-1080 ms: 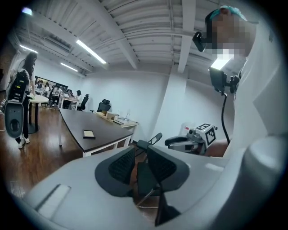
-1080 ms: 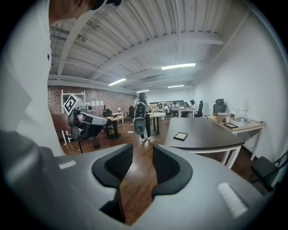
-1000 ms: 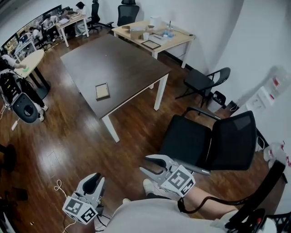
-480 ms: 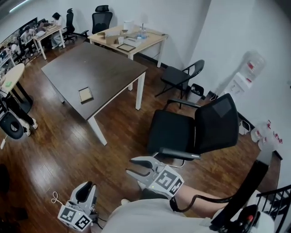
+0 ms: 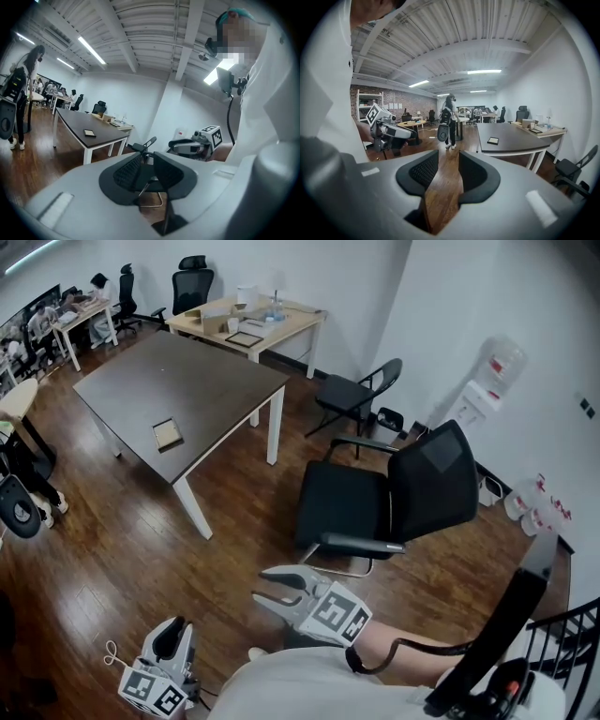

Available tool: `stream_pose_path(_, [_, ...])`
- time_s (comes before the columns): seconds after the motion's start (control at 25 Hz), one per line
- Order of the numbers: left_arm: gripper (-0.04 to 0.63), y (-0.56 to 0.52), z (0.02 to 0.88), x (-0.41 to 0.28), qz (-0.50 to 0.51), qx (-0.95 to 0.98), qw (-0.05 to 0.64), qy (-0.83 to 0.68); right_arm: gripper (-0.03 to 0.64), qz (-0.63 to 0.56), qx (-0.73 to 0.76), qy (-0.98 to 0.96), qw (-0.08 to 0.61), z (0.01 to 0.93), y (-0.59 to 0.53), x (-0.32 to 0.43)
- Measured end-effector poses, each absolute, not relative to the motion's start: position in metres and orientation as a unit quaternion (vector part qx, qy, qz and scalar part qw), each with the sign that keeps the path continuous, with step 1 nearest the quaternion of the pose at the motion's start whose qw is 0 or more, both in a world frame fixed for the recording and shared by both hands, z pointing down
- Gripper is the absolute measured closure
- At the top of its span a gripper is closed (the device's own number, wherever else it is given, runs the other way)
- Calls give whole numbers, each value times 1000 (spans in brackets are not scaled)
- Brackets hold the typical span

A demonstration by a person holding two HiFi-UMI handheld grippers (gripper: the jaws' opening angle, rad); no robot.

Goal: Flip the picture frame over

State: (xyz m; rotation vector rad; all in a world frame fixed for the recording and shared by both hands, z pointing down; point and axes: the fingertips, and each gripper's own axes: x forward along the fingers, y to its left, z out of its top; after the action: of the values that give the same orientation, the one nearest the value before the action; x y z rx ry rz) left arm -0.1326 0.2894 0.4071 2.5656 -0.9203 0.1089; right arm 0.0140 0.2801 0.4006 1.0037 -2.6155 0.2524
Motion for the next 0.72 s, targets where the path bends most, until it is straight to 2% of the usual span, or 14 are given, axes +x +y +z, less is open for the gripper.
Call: stream_pose_path(0.72, [509, 300, 415, -157, 33, 914, 207, -347, 480, 78, 336, -922, 178, 402, 288, -8])
